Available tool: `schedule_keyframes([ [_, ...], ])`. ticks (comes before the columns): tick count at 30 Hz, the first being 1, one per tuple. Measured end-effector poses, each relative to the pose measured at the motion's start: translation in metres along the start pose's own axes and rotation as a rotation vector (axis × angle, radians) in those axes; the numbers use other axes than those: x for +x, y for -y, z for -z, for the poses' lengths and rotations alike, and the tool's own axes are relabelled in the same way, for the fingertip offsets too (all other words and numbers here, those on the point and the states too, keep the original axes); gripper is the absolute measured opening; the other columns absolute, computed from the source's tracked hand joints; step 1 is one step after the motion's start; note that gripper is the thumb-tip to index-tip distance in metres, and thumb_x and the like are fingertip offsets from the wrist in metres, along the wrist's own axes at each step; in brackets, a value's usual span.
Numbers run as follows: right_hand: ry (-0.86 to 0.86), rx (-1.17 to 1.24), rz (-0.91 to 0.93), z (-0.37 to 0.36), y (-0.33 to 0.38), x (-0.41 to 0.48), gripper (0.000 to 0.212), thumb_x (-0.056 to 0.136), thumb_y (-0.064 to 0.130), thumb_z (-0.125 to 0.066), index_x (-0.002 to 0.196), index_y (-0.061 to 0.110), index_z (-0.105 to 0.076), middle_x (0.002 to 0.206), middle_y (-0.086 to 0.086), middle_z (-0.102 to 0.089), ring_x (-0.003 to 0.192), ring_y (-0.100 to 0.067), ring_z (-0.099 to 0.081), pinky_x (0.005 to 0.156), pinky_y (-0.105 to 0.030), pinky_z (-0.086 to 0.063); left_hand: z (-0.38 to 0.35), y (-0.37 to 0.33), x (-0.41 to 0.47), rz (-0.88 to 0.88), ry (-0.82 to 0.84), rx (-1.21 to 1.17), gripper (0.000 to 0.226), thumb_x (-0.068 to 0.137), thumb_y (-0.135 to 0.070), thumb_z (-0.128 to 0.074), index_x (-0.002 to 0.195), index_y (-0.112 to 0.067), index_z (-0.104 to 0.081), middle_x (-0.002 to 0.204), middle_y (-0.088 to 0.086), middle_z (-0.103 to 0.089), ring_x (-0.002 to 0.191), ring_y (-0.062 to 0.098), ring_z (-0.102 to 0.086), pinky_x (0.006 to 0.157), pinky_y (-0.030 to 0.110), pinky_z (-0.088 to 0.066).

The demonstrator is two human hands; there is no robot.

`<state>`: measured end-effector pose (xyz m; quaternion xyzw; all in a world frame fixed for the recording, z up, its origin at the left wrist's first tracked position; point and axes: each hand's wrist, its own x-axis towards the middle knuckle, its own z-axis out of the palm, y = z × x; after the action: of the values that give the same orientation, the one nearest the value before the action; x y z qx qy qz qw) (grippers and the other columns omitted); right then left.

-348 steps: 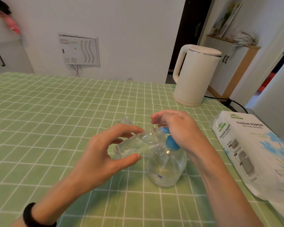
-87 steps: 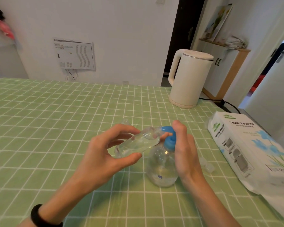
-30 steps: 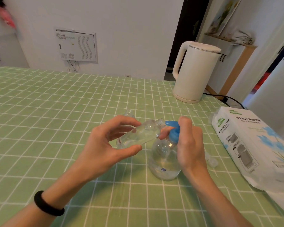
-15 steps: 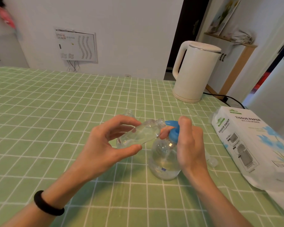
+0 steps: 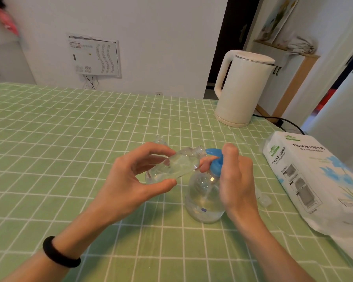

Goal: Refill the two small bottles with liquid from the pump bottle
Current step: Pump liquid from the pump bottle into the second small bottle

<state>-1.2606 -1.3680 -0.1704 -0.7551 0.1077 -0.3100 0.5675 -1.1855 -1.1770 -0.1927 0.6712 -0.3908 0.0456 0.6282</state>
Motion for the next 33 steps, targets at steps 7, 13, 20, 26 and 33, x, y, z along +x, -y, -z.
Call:
schedule_keyframes([
  [7, -0.038, -0.004, 0.013, 0.0002, -0.0002, -0.0023, 0.072, 0.093, 0.068, -0.026, 0.048, 0.03, -0.068, 0.065, -0.002, -0.075, 0.07, -0.032, -0.064, 0.061, -0.007, -0.044, -0.0005, 0.0008, -0.0006, -0.006, 0.011, 0.008, 0.048, 0.074, -0.028, -0.087, 0.12, -0.033, -0.071, 0.122, -0.008, -0.076, 0.112, 0.018, -0.076, 0.101, 0.032, -0.059],
  [13, -0.005, 0.018, 0.006, 0.0005, -0.0005, 0.0001, 0.062, 0.09, 0.053, -0.031, 0.046, 0.029, -0.066, 0.066, -0.002, -0.075, 0.067, -0.018, -0.069, 0.063, -0.015, -0.047, 0.0004, 0.0003, -0.0001, -0.003, 0.01, 0.008, 0.049, 0.074, -0.029, -0.087, 0.12, -0.032, -0.07, 0.122, -0.008, -0.076, 0.112, 0.017, -0.076, 0.102, 0.032, -0.058],
  [20, -0.009, 0.029, 0.006, -0.0001, -0.0006, -0.003, 0.069, 0.098, 0.059, -0.028, 0.045, 0.032, -0.064, 0.067, 0.005, -0.076, 0.073, -0.003, -0.07, 0.068, -0.004, -0.042, 0.0001, 0.001, 0.0004, -0.003, 0.016, 0.028, 0.049, 0.074, -0.03, -0.087, 0.12, -0.033, -0.07, 0.122, -0.01, -0.076, 0.112, 0.016, -0.076, 0.101, 0.032, -0.059],
  [26, -0.002, 0.051, -0.011, 0.0003, -0.0007, -0.0016, 0.068, 0.095, 0.06, -0.029, 0.044, 0.031, -0.063, 0.068, 0.003, -0.076, 0.073, -0.004, -0.071, 0.069, -0.008, -0.044, -0.0002, 0.0009, 0.0, -0.004, 0.014, 0.021, 0.048, 0.075, -0.029, -0.086, 0.12, -0.032, -0.07, 0.122, -0.009, -0.076, 0.111, 0.016, -0.076, 0.1, 0.03, -0.059],
  [33, 0.008, 0.037, 0.0, 0.0006, -0.0028, -0.0013, 0.064, 0.097, 0.048, -0.032, 0.044, 0.027, -0.061, 0.069, 0.002, -0.076, 0.074, -0.006, -0.071, 0.069, -0.008, -0.045, 0.0, -0.0008, 0.0004, -0.001, 0.014, 0.012, 0.047, 0.075, -0.029, -0.086, 0.119, -0.034, -0.07, 0.122, -0.01, -0.075, 0.111, 0.016, -0.076, 0.101, 0.032, -0.059],
])
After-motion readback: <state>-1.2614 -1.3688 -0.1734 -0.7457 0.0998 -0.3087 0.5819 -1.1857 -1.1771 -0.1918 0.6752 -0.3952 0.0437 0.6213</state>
